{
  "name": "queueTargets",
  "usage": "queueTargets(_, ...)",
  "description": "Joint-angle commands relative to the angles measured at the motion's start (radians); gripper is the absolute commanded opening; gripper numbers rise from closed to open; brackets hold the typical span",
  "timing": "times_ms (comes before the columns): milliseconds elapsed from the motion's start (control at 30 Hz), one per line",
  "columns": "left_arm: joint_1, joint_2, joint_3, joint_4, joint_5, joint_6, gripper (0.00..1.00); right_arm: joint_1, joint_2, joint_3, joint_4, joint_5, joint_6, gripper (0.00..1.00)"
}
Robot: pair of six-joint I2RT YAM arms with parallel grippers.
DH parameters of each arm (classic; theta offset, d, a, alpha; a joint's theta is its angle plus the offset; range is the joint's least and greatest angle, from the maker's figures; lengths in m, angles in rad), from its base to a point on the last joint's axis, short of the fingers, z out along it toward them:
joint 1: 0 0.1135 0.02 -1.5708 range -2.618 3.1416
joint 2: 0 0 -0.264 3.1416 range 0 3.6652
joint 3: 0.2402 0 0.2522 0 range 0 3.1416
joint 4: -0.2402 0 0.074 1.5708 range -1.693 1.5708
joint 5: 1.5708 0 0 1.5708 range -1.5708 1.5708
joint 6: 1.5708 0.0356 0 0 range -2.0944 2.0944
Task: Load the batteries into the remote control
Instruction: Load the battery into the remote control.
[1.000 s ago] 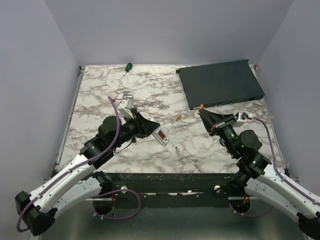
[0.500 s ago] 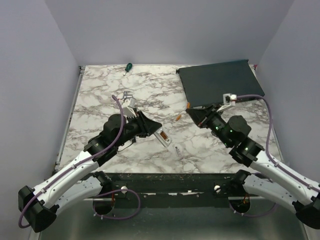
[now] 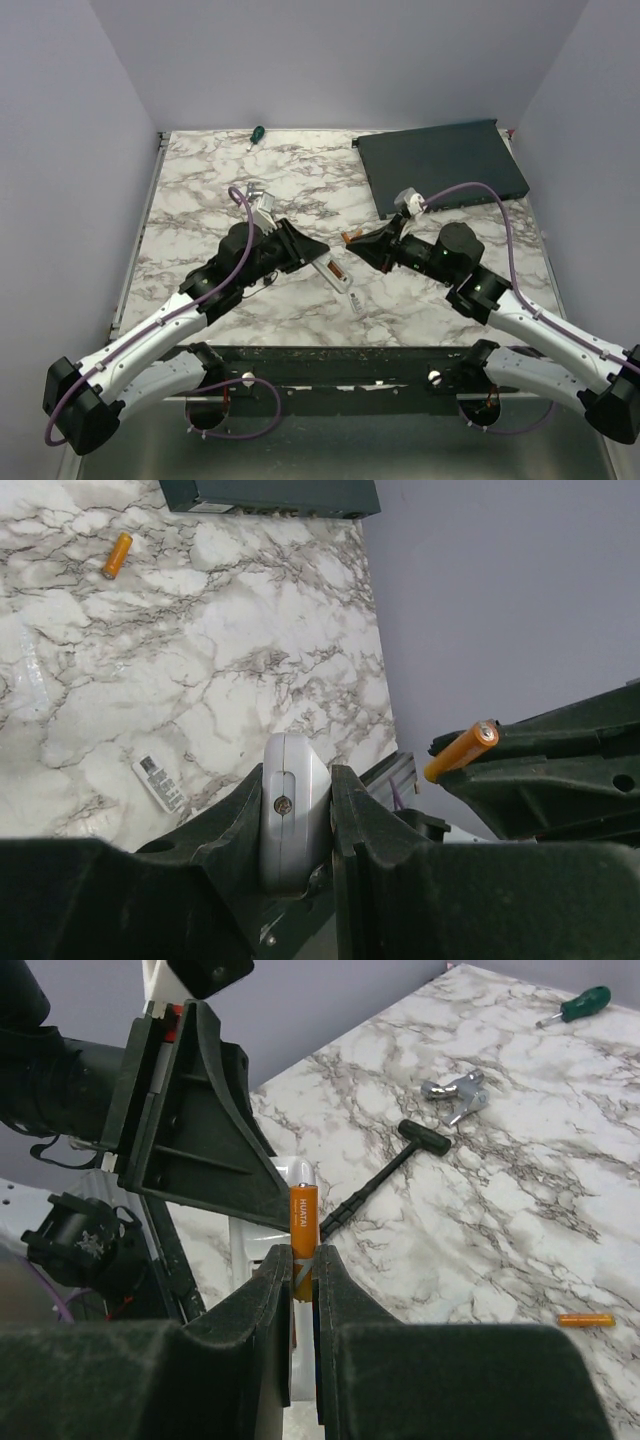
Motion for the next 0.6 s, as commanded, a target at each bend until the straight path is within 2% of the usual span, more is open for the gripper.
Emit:
queueTargets(0,0.011,0.005,0.020,0.064,0.023,-0.067,0.00,0.011,0.024,0.043,-0.012,-0.036,-0.001,0.01)
queueTargets(133,0.017,0.005,0.020,0.064,0.023,-0.070,0.00,0.090,0.013,-0.002,0.039,0.051,0.004,0.01)
queueTargets(300,0.024,0.005,0.016,0.063,0.022,-0.076,0.00,0.206,0.038,0.005,0.002,0.215,-0.039,0.01)
queueTargets(567,0.028,-0.012,0.011,0.060,0.015,-0.080,0.00,0.232,0.043,-0.019,0.012,0.313,-0.054,0.02)
